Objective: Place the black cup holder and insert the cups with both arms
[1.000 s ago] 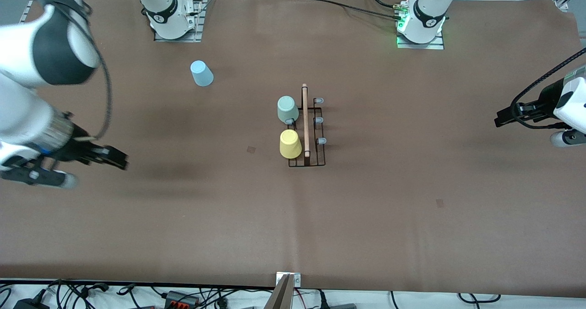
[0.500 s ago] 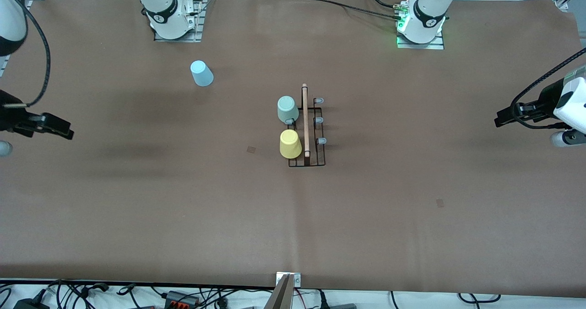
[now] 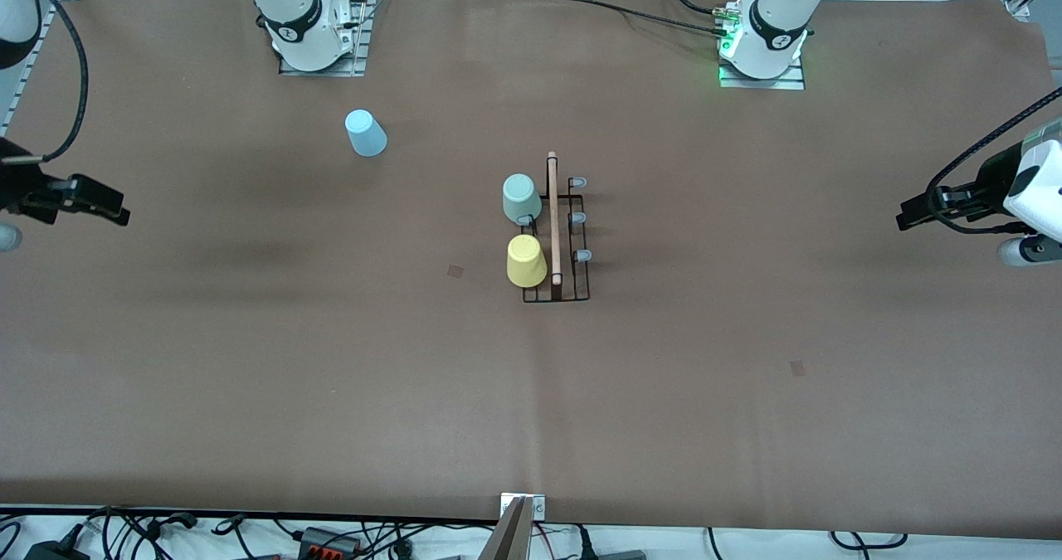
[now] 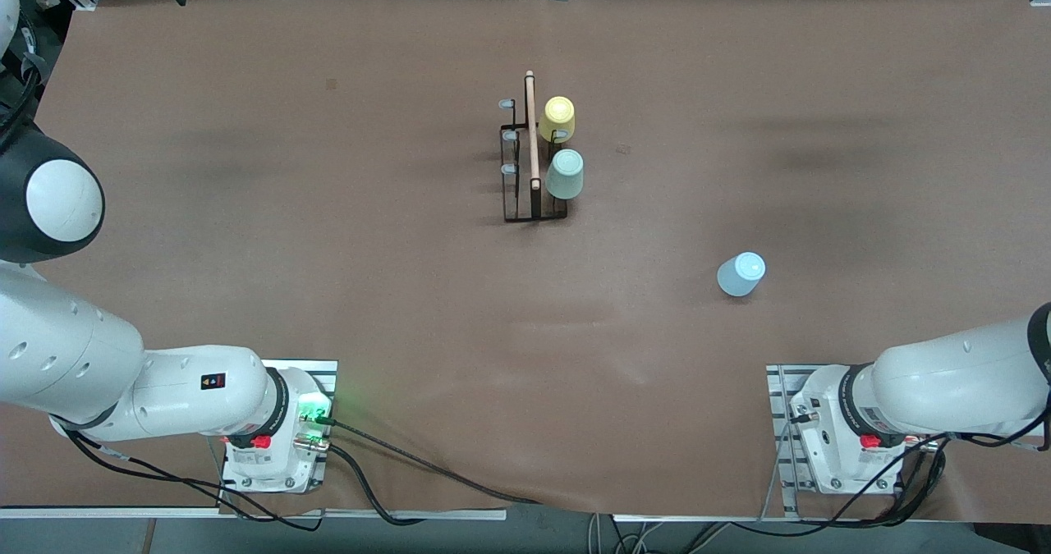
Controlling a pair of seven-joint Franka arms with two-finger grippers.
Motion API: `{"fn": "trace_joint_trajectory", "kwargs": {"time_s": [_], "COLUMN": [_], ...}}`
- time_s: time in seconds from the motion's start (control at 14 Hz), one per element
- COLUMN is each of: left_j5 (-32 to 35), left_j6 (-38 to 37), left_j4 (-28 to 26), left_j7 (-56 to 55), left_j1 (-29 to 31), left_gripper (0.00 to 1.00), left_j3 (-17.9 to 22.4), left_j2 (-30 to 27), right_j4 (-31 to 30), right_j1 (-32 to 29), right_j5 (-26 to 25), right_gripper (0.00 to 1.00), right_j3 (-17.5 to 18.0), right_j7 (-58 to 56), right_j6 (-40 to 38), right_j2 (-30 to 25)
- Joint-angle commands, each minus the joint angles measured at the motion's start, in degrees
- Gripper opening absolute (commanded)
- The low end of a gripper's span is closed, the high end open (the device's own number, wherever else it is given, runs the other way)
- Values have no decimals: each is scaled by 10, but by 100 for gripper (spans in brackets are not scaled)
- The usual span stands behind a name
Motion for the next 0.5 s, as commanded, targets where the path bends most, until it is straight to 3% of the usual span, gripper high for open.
{"fn": "trace_joint_trajectory", "kwargs": {"time_s": [0.0, 0.21, 0.43], "left_j5": [0, 2, 2], "left_j6": [0, 0, 0], "left_j4": [-6, -9, -11], "left_j7": [3, 4, 2], "left_j1": [7, 8, 8], "left_gripper": [100, 100, 100], "left_j3": [-6, -6, -5], "left_j2": [-5, -5, -5], "right_j4": [-73, -126, -108], "right_j1": [0, -1, -1], "right_j5": [6, 7, 5], "right_gripper": [100, 100, 100], "right_j3": [5, 5, 5], "right_j7": [-3, 0, -1], "right_j6": [30, 51, 48], "right_j2": [-52, -91, -90]}}
